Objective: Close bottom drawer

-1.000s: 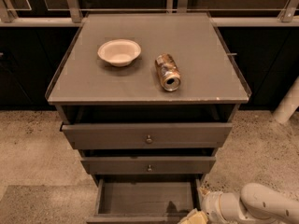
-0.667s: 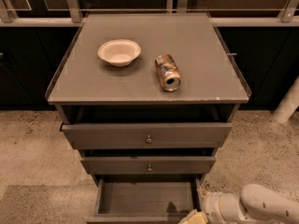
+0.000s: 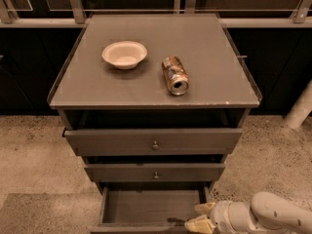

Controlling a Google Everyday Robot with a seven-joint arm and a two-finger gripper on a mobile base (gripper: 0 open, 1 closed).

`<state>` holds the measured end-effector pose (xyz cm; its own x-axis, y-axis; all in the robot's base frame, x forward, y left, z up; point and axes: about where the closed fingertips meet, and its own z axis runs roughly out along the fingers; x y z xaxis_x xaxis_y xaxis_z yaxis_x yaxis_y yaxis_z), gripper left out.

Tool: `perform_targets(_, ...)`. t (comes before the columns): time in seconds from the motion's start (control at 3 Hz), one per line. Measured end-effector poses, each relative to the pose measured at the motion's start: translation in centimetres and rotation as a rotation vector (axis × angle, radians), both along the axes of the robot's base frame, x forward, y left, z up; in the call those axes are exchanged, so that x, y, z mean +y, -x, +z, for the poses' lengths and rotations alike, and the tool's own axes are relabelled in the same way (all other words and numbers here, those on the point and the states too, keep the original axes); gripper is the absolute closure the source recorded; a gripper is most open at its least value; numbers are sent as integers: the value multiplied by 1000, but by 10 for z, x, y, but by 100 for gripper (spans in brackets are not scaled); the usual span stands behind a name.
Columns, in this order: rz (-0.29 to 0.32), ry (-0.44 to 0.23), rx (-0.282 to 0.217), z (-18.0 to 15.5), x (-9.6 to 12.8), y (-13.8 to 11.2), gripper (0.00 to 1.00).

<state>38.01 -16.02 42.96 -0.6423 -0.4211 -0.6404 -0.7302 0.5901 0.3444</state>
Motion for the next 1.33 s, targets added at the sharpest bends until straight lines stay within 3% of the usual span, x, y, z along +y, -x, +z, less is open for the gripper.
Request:
perform_targets(0.33, -31, -60, 17, -21, 3, 3, 64)
perform_targets(0.67, -72, -150, 18, -70, 20, -9, 88)
perform_targets(1.0, -111, -235, 50, -126, 43, -15, 100)
perform_targets(1.33, -133, -321, 131, -188, 72, -2, 100)
